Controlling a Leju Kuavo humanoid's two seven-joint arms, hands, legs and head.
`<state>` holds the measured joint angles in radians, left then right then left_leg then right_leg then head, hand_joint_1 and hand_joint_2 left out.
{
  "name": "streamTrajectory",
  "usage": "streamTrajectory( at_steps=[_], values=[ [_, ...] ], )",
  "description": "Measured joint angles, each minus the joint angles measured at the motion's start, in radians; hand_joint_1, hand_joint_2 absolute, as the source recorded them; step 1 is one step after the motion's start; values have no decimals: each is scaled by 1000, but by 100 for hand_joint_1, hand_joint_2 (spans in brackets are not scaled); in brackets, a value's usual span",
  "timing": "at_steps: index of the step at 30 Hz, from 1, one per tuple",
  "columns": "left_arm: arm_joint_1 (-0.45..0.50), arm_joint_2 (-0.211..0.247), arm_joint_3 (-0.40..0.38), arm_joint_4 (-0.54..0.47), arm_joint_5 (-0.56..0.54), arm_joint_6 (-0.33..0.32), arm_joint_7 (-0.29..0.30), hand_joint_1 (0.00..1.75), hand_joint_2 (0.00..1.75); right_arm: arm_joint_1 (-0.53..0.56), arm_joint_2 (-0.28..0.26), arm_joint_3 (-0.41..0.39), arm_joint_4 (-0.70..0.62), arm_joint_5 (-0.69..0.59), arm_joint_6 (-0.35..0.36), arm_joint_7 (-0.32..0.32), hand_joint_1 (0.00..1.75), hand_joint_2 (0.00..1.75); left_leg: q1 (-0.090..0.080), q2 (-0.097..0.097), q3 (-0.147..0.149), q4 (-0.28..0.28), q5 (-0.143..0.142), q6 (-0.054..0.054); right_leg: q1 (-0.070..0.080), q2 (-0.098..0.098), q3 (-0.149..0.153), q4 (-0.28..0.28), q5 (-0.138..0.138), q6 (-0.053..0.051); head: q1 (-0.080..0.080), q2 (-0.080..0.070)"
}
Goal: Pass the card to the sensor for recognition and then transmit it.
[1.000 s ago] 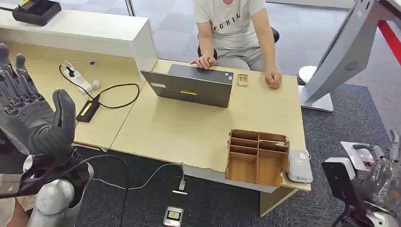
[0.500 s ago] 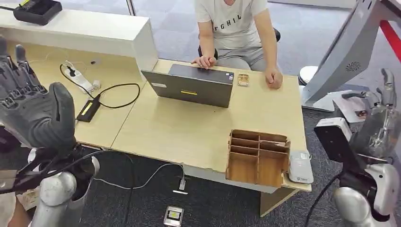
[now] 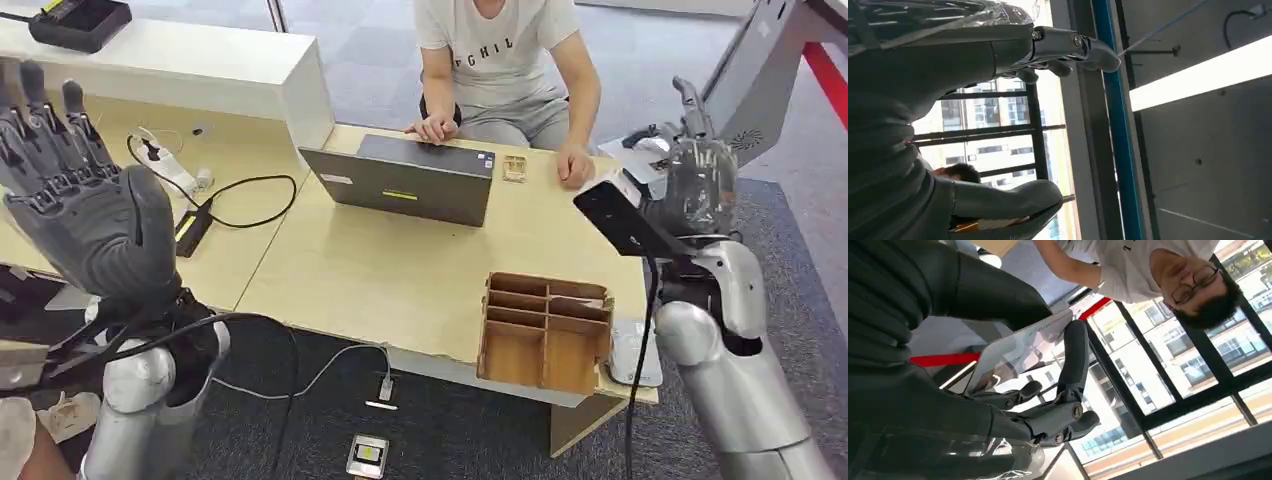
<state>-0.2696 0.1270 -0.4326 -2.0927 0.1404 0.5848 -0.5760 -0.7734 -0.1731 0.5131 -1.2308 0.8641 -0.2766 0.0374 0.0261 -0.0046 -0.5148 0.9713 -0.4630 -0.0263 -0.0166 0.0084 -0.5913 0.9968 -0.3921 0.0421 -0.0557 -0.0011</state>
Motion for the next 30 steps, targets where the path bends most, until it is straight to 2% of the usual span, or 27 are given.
streamTrajectory(
  at_steps=[3,7,13,21,30],
  values=[
    [-15,-13,-2,23,19,-17,-14,0,175,-82,55,52,163,19,2,-8,175,175,0,0,0,0,0,0,0,0,0,0,0,0,0,0],
    [-34,-25,-4,45,34,-30,-19,0,175,-152,122,110,344,62,36,18,175,175,0,0,0,0,0,0,0,0,-1,0,0,0,0,0],
    [-47,-37,-4,64,48,-42,-35,0,175,-221,177,172,532,100,68,48,175,175,0,0,0,1,0,0,0,0,-1,0,0,0,0,0],
    [-46,-41,-3,79,51,-45,-43,0,175,-269,188,206,671,116,100,107,175,175,0,0,0,1,0,0,0,0,-2,0,1,1,0,0],
    [-46,-43,2,89,57,-45,-43,0,175,-273,186,226,746,126,112,119,175,175,0,0,0,1,0,0,0,0,-2,0,1,1,0,0]
  ],
)
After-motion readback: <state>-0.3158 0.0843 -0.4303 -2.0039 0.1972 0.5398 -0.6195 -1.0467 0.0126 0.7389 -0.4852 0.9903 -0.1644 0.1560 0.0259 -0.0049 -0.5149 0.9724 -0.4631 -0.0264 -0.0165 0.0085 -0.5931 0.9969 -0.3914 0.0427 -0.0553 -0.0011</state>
